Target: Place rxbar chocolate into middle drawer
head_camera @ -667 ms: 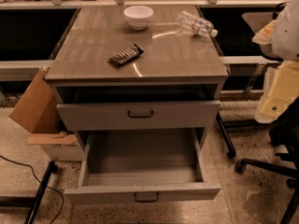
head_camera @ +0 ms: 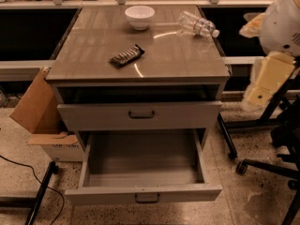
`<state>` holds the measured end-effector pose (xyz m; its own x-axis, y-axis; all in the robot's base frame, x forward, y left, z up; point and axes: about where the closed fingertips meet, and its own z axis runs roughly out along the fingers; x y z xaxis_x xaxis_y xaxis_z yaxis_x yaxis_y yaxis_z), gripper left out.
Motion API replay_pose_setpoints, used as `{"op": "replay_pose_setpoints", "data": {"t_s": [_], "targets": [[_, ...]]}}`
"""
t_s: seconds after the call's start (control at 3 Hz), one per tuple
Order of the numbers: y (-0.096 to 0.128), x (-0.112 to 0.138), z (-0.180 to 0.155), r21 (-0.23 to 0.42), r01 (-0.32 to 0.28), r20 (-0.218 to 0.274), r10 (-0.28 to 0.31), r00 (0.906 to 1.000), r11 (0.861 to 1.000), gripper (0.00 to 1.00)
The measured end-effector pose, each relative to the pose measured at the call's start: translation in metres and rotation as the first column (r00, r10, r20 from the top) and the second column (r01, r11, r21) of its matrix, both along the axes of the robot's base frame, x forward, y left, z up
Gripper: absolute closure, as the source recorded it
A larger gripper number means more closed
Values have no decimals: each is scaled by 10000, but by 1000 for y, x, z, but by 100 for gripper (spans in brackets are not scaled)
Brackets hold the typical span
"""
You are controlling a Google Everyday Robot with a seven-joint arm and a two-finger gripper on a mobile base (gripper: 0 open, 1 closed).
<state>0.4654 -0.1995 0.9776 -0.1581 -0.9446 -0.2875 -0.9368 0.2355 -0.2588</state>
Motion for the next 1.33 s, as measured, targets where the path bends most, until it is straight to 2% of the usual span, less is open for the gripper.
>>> {"op": "replay_pose_setpoints", "data": {"t_s": [0.33,0.67,1.0,1.33], "targets": [[27,39,-3,1055,-735,328,704,9970,9917,0],[53,72,-6,2054,-1019,592,916,9940,9734,0],[53,72,-6,2054,-1019,592,916,9940,9734,0],[80,112,-12,2826,-1756,1027,1522,9830,9430,0]]}}
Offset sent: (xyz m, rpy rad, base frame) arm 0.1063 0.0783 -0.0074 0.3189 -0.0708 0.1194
